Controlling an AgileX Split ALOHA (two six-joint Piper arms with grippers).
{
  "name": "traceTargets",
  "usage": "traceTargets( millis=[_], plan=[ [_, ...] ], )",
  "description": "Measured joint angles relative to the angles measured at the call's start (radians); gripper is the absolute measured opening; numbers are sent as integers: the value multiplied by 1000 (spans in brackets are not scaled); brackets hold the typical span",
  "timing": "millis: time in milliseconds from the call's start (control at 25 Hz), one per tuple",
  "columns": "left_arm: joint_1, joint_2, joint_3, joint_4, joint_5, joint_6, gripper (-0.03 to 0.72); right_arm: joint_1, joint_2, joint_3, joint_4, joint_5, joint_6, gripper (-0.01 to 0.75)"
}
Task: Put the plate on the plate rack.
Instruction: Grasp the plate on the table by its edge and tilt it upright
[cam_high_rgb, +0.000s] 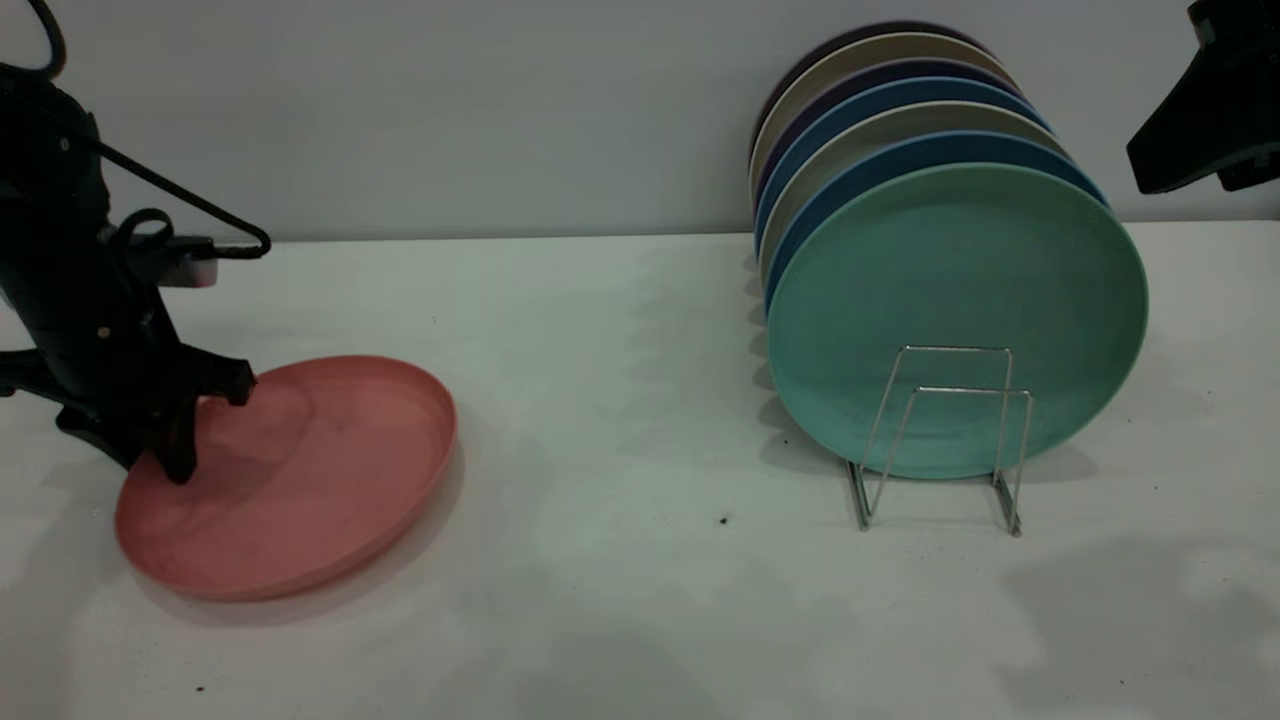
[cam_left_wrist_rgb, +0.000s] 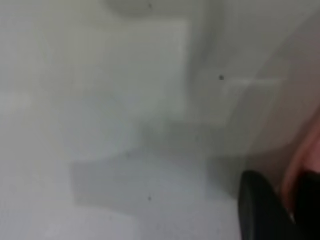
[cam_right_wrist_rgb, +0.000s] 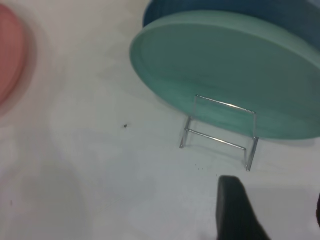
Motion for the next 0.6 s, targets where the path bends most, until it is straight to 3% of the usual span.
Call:
traceTargets(
  millis=[80,360,600],
  plan=[
    [0,-3,0,0,-3,19,114,0,0,0,1,0,0,407],
    [0,-11,0,-7,-24,101,114,0,0,0,11,11,-1,379],
    [-24,-61,1,-10,-17,188,60,0,1,-47,29,121,-94,359]
  ],
)
